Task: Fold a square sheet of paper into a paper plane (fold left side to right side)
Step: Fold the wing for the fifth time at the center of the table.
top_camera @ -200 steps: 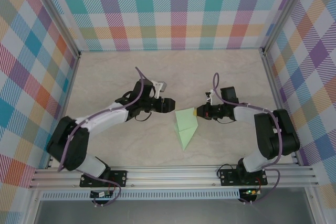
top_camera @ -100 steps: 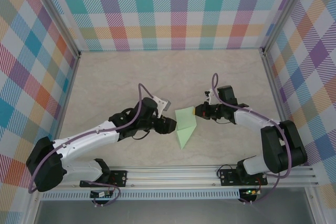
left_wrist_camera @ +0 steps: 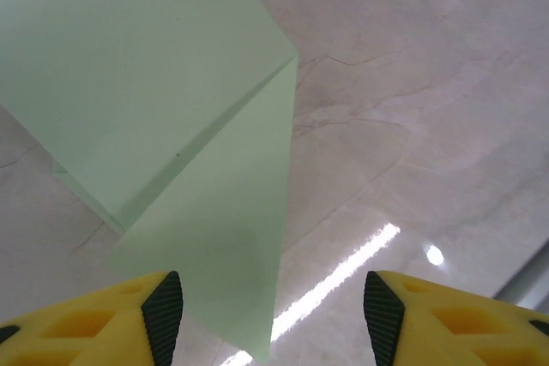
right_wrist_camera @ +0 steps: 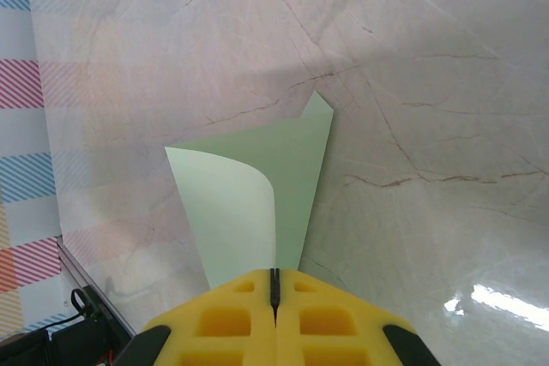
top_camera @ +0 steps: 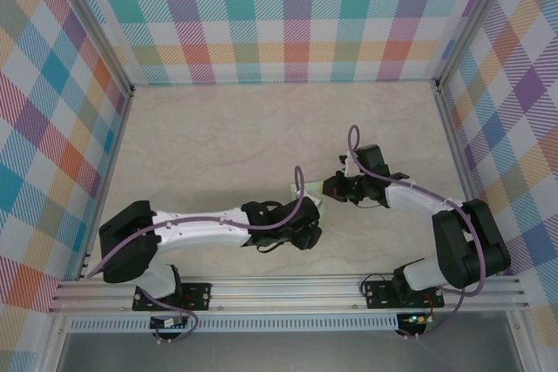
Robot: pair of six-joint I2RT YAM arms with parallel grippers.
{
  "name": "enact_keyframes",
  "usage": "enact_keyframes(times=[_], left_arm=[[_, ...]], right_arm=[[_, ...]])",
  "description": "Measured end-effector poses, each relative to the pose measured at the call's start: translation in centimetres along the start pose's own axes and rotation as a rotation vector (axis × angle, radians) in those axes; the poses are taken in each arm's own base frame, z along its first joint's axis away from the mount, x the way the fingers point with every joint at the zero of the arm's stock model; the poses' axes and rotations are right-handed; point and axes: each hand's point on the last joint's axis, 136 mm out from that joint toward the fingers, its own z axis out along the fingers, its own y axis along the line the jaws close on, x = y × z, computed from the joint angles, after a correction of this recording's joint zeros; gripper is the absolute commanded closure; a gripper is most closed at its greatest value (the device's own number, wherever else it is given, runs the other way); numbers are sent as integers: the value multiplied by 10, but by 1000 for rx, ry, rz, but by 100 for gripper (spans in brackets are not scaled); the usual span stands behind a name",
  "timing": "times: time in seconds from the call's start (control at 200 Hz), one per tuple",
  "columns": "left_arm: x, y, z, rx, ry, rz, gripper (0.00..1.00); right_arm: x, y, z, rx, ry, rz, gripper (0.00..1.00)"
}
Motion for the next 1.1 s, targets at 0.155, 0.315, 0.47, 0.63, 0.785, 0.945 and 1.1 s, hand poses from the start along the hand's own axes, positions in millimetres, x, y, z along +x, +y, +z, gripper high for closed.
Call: enact_keyframes(times=[0.155,0.315,0.47,0.63,0.785,0.945,1.1], left_arm=[[4,3,20,-85,36,-1,41],[6,7,31,-148,51,6,41],[5,14,37,-212,48,3,43],[4,19,43,-268,49,-1,49],[7,22,48,-302,60,7,53],[10,22,50,-314,66,11,56],[11,22,51,-321,74,9,58]], right_arm=[[-3,6,0,-2,-4,-9,98],[-7,10,-1,-7,-14,-17,98],[-7,9,-1,2,-11,-11,98],[-6,8,-1,14,-5,-4,98],[-4,5,0,28,1,3,98],[-3,2,1,40,8,10,98],[-3,0,1,51,7,14,98]])
